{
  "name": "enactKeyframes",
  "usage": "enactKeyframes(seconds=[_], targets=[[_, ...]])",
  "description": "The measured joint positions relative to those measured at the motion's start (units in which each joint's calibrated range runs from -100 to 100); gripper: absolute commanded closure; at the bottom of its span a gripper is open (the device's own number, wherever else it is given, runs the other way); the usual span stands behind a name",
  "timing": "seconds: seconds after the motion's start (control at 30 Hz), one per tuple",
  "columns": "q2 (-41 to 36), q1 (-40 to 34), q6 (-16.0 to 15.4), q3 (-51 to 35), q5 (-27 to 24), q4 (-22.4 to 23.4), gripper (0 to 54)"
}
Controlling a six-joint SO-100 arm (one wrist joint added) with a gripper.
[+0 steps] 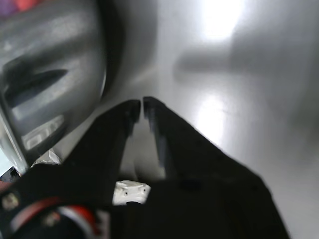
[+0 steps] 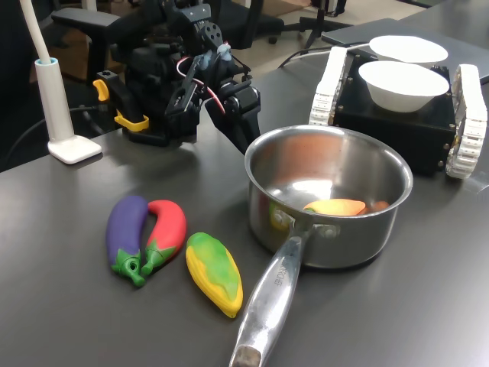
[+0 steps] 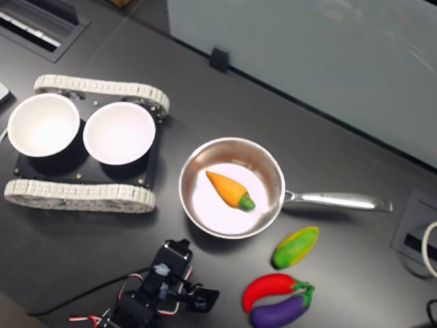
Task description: Pick up the carrot and place them in the pan
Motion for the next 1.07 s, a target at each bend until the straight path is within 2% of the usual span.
enactKeyframes(seconds=[1.07], targets=[[0.0,1.7,0.0,0.0,-0.3,-0.3,53.5]])
